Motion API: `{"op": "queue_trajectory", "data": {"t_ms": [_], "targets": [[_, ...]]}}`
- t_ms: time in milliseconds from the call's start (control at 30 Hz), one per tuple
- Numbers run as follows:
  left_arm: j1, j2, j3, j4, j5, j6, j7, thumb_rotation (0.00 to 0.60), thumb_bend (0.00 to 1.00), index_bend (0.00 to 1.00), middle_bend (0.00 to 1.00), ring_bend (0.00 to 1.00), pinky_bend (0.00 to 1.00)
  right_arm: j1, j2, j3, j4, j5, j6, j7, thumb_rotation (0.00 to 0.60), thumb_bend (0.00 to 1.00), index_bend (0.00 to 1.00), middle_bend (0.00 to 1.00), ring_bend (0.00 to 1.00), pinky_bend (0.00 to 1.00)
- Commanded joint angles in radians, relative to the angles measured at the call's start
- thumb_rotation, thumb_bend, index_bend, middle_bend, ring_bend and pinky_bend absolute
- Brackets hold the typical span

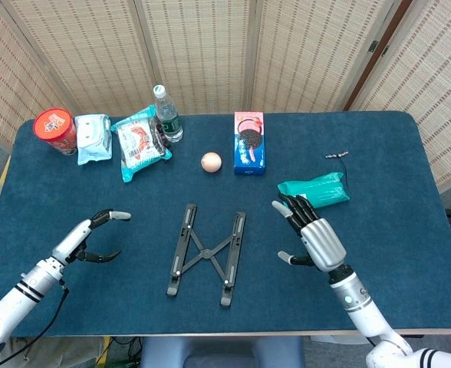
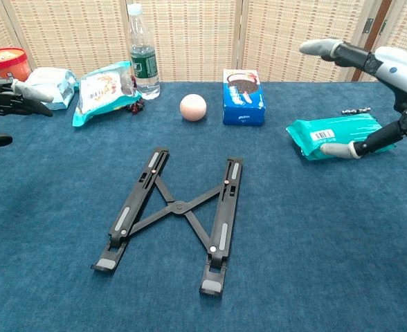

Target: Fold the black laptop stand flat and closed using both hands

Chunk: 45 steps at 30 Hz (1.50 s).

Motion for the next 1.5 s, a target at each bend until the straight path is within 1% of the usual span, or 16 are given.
{"op": "queue_trajectory", "data": {"t_ms": [33,133,233,367,467,767,1167,1500], "targets": [[0.003,-0.028,-0.041,-0.011,-0.059,-0.035,0.264,0.6,0.26,0.19,0.24,0.12,0.01,0.039,0.011,-0.013,0.04,-0.005,-0.079,-0.08,0.6,0.04,0.0,0.0,0.0,0.0],[0.007,-0.055,-0.052,0.008,-0.074,-0.039,0.393,0.6,0.26,0.17,0.23,0.12,0.01,0.06,-0.012,-0.017,0.068,0.007,-0.122,-0.091,0.6,0.02,0.0,0.0,0.0,0.0],[0.001,-0.083,-0.061,0.037,-0.08,-0.053,0.489,0.6,0.26,0.16,0.23,0.12,0.01,0.071,-0.05,-0.018,0.119,-0.003,-0.124,-0.124,0.6,0.01,0.0,0.0,0.0,0.0],[-0.007,-0.112,-0.075,0.066,-0.083,-0.058,0.564,0.6,0.26,0.16,0.22,0.12,0.01,0.09,-0.108,-0.014,0.192,-0.017,-0.122,-0.158,0.6,0.0,0.0,0.0,0.0,0.0],[-0.008,-0.128,-0.084,0.082,-0.09,-0.06,0.602,0.6,0.26,0.15,0.22,0.12,0.0,0.113,-0.15,-0.011,0.238,-0.012,-0.148,-0.154,0.6,0.0,0.0,0.0,0.0,0.0],[0.011,-0.125,-0.087,0.074,-0.101,-0.053,0.609,0.6,0.26,0.13,0.21,0.12,0.0,0.177,-0.269,0.018,0.404,0.023,-0.21,-0.156,0.6,0.0,0.0,0.0,0.0,0.0],[0.044,-0.1,-0.086,0.05,-0.091,-0.014,0.606,0.6,0.26,0.13,0.21,0.12,0.0,0.266,-0.402,0.061,0.572,0.071,-0.274,-0.145,0.6,0.0,0.0,0.0,0.0,0.0],[0.051,-0.093,-0.088,0.049,-0.087,-0.014,0.6,0.6,0.26,0.13,0.21,0.12,0.0,0.34,-0.496,0.09,0.705,0.093,-0.301,-0.13,0.6,0.0,0.0,0.0,0.0,0.0]]}}
